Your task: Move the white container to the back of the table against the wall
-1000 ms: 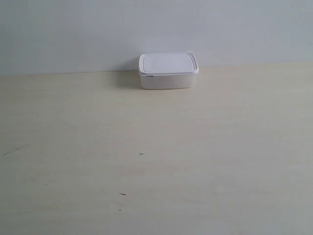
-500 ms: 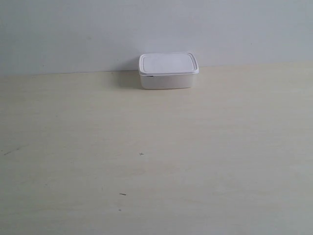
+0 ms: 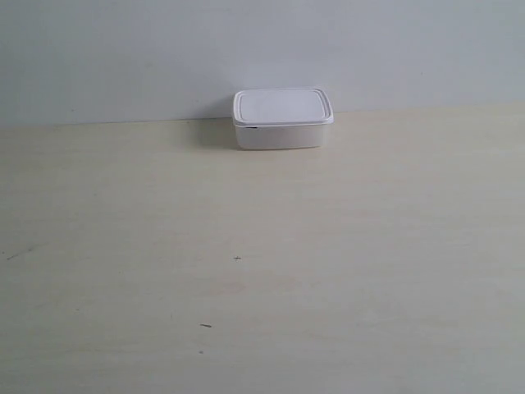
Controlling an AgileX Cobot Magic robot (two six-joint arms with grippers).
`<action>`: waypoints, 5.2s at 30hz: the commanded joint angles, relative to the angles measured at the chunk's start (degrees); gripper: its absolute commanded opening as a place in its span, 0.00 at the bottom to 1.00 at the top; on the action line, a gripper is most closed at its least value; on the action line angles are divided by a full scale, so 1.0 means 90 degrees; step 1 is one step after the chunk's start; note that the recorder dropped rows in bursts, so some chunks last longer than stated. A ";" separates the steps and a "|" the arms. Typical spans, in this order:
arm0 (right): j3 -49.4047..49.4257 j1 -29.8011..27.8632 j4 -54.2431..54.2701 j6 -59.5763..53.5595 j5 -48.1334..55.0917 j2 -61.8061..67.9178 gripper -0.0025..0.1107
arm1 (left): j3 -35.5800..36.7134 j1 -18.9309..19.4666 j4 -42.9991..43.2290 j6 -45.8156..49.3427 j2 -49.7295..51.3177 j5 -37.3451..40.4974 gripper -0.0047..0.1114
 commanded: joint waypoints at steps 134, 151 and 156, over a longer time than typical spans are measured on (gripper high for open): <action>0.0028 -0.0016 1.1012 -1.2405 0.1091 -0.0031 0.02 | 0.0020 -0.0368 -0.9322 0.9900 -0.0034 0.3697 0.04; 0.0028 -0.0016 1.1014 -1.3056 0.1112 -0.0031 0.02 | 0.0020 -0.0368 -0.9350 1.1272 -0.0034 0.3764 0.04; 0.0028 -0.0016 1.1014 -1.3040 0.1112 -0.0031 0.02 | 0.0020 -0.0368 -0.9363 1.1272 -0.0034 0.3764 0.04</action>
